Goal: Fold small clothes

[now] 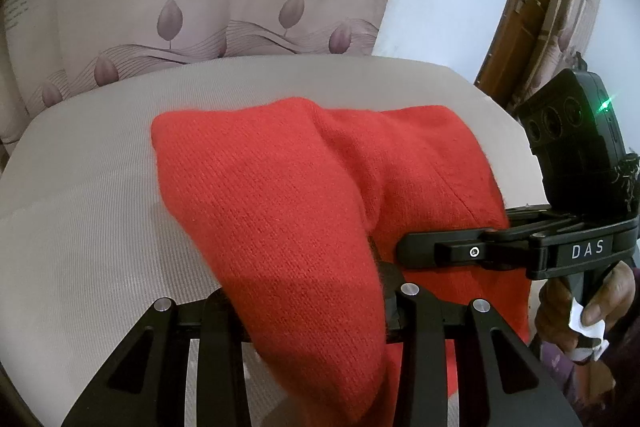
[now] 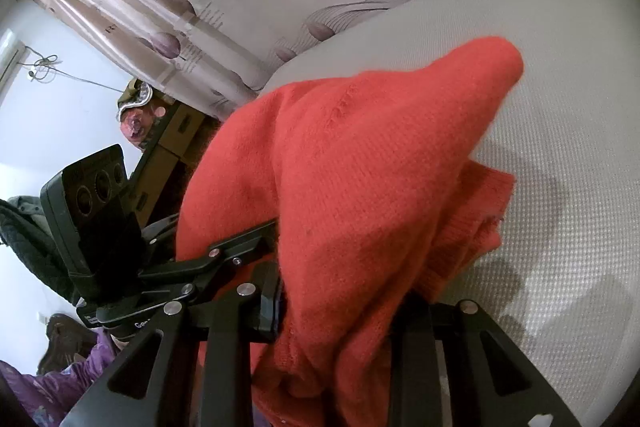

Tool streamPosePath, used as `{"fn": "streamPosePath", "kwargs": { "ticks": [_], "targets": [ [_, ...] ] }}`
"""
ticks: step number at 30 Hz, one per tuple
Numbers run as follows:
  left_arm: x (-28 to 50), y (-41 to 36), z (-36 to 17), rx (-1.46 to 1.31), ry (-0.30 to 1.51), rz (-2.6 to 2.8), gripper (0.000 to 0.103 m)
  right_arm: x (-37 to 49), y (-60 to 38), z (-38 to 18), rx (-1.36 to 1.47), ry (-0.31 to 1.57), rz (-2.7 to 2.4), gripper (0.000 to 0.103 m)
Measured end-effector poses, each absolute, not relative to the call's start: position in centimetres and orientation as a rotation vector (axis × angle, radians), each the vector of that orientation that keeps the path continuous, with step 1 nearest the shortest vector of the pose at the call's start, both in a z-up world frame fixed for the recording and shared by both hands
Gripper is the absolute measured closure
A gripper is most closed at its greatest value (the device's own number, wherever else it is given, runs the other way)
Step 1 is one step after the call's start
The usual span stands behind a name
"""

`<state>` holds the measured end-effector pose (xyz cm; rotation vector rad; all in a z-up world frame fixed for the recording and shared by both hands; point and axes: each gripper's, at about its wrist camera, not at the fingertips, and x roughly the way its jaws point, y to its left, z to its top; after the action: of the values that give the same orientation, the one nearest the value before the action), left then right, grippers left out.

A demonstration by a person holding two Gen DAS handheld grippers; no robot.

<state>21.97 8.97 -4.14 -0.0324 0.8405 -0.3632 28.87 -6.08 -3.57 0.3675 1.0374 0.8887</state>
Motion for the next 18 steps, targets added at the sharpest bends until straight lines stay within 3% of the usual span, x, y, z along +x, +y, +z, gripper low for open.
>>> {"fn": "streamPosePath", "kwargs": {
  "ticks": [18],
  "targets": [
    [20.3,9.3,-4.7,0.004,0.838,-0.372,0.065,27.2,-6.1,-4.6,0.373,1.052,0.904,0.077]
  ]
}}
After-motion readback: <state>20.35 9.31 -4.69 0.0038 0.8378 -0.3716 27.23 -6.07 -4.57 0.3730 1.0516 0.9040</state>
